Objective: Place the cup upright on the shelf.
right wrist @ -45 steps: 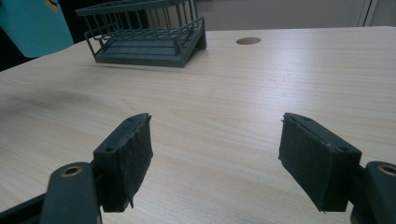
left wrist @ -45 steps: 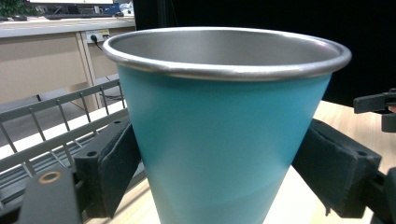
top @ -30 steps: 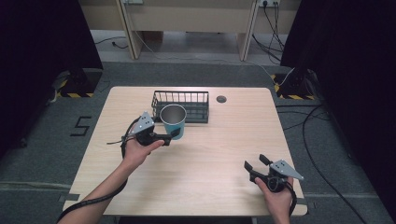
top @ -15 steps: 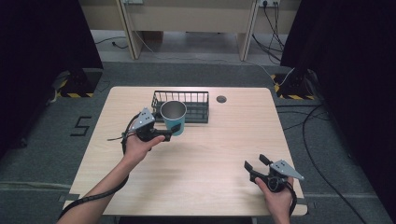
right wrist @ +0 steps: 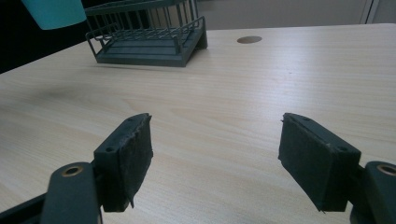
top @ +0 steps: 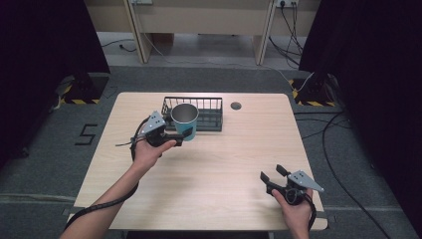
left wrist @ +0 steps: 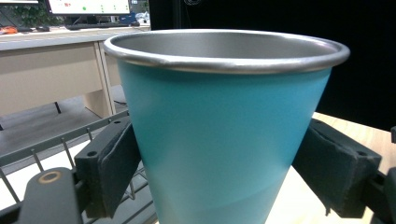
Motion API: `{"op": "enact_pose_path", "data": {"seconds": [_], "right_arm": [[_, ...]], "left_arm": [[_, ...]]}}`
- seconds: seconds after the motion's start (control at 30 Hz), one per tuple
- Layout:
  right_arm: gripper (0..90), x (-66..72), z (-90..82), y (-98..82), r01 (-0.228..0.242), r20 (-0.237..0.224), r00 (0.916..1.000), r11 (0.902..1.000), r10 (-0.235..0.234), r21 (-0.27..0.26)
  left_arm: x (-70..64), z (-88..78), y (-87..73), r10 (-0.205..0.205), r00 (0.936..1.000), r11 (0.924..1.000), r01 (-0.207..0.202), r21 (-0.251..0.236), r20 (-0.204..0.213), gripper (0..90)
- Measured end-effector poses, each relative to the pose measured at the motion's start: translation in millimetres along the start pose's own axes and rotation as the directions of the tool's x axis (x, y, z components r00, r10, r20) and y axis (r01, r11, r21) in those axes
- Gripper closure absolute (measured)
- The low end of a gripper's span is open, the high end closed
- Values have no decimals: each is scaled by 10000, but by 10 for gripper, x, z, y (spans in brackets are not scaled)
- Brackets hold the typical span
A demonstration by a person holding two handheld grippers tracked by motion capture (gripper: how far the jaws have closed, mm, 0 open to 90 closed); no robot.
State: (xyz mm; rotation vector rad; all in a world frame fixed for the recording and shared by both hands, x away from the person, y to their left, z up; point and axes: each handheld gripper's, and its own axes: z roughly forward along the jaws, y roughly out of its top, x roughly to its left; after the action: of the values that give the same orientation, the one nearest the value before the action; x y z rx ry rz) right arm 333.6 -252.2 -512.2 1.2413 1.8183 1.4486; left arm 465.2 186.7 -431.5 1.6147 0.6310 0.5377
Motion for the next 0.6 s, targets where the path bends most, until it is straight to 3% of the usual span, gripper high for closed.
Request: {"op": "enact_pose_path", "data": {"seconds": [0.6], "right_arm": [[265,-4,-1,0,-58,-15,10000,10000,58,-2]], "left_arm": [[98,108,85,-93,9996,9999,91,-75,-270,168]]}}
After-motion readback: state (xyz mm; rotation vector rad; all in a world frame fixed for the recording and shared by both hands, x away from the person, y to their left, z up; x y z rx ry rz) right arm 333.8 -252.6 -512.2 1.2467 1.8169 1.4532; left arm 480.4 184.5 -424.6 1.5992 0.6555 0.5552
